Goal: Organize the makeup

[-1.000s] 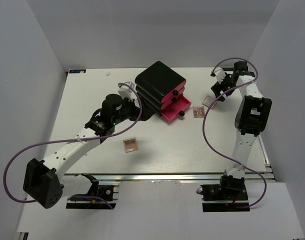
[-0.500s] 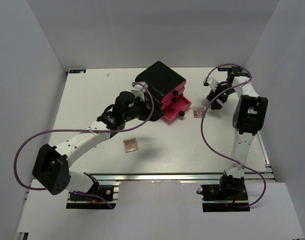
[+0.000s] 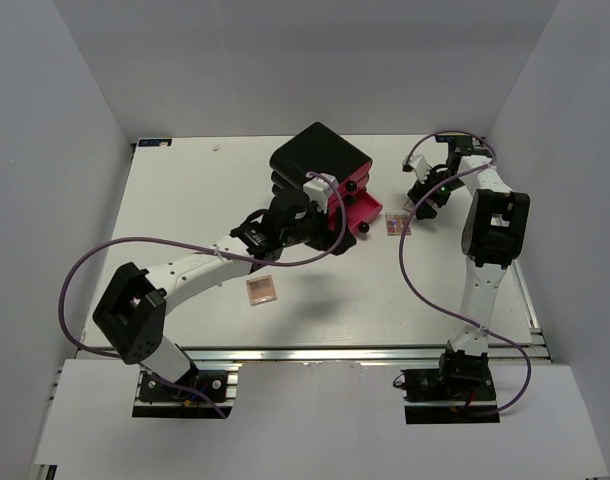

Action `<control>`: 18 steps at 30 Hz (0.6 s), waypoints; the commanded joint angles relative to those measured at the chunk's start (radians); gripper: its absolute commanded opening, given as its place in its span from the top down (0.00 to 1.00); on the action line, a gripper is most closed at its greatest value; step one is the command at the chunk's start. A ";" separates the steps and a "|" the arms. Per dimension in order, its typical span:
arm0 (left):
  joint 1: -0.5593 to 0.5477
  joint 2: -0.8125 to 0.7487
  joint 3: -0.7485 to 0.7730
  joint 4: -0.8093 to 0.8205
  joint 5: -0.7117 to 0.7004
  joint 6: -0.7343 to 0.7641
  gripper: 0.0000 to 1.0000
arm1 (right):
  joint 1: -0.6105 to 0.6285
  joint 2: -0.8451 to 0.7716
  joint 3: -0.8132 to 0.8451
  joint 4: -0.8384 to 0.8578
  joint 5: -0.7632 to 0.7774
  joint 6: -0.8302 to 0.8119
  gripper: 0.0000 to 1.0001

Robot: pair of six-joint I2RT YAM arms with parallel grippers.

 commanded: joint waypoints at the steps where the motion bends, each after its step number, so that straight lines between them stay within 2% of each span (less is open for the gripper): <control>1: -0.022 -0.004 0.004 0.069 -0.033 0.070 0.11 | 0.005 0.046 0.018 0.029 -0.008 0.026 0.18; 5: -0.030 0.024 -0.003 0.100 -0.038 0.093 0.12 | 0.006 0.055 0.018 0.050 -0.002 0.051 0.23; 8: -0.034 0.057 0.002 0.110 -0.042 0.119 0.12 | 0.005 0.046 -0.011 0.077 0.000 0.049 0.40; 9: -0.039 0.070 0.005 0.112 -0.041 0.130 0.12 | 0.005 0.033 -0.022 0.083 0.002 0.049 0.53; 11: -0.042 0.100 0.031 0.098 -0.042 0.171 0.12 | -0.001 0.014 -0.053 0.095 -0.008 0.062 0.67; 12: -0.047 0.135 0.045 0.087 -0.047 0.187 0.12 | -0.006 -0.010 -0.061 0.110 -0.029 0.088 0.79; 15: -0.053 0.209 0.112 0.055 -0.074 0.251 0.12 | -0.037 -0.069 -0.067 0.139 -0.110 0.157 0.91; 18: -0.059 0.293 0.200 0.005 -0.131 0.302 0.12 | -0.078 -0.136 -0.073 0.146 -0.211 0.243 0.95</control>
